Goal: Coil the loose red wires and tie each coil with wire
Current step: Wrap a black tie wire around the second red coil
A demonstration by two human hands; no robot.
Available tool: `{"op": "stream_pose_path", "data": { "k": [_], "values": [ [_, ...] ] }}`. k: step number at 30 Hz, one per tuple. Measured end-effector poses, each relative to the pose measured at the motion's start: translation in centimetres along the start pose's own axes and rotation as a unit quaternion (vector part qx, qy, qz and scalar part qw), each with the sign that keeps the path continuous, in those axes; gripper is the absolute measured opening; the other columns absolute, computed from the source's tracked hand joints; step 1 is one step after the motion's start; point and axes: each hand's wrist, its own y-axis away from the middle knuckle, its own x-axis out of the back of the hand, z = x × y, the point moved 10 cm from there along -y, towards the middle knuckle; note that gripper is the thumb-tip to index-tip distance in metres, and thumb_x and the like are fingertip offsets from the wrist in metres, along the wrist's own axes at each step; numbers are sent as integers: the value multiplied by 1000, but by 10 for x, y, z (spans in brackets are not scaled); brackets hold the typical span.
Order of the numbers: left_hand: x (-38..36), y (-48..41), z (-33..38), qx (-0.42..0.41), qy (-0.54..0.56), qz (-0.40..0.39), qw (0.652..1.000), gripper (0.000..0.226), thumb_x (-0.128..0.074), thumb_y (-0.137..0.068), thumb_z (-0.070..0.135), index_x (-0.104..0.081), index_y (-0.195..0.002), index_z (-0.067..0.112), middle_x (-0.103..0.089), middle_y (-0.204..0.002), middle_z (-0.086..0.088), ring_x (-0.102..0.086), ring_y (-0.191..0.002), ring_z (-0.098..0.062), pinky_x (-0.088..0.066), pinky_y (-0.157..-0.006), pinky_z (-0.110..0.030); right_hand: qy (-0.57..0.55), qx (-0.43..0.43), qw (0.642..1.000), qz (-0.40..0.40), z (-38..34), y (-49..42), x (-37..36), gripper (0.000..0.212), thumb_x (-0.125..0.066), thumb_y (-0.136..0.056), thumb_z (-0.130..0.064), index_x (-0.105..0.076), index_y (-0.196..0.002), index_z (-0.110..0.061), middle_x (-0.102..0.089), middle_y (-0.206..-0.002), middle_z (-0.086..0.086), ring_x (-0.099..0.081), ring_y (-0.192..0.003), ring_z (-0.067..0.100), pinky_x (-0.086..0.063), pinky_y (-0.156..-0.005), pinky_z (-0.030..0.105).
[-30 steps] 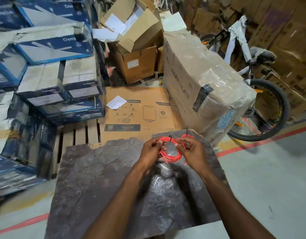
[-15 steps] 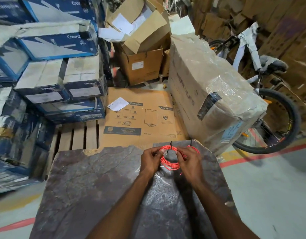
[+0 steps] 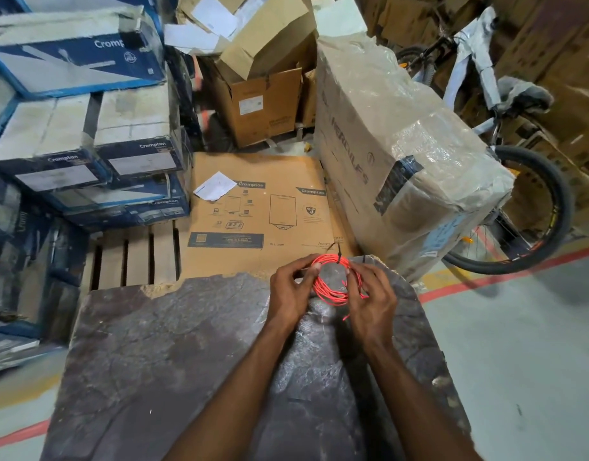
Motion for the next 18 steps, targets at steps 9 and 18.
{"op": "stream_pose_path", "data": {
  "k": [9,18],
  "values": [
    [6,7,-83,118,-74,5,990,21,-70,-87,36,-78,-106,32,-79,-100,6,-75,-94,-17,-61,-88,-46,99,-60,990,-85,36,23,-29,25,-65,-99,-17,-72,-123,-15,-72,-119,1,-63,-114,19,-44,-99,25],
    [6,-2,-57,49,-179,20,982,18,-68,-96,22,-78,-110,16,-78,-107,1,-71,-95,-8,-56,-94,-29,291,-12,950,-115,45,22,-39,18,-64,-97,-36,-76,-110,-33,-74,-108,-11,-58,-107,19,-36,-89,38]
  ]
}}
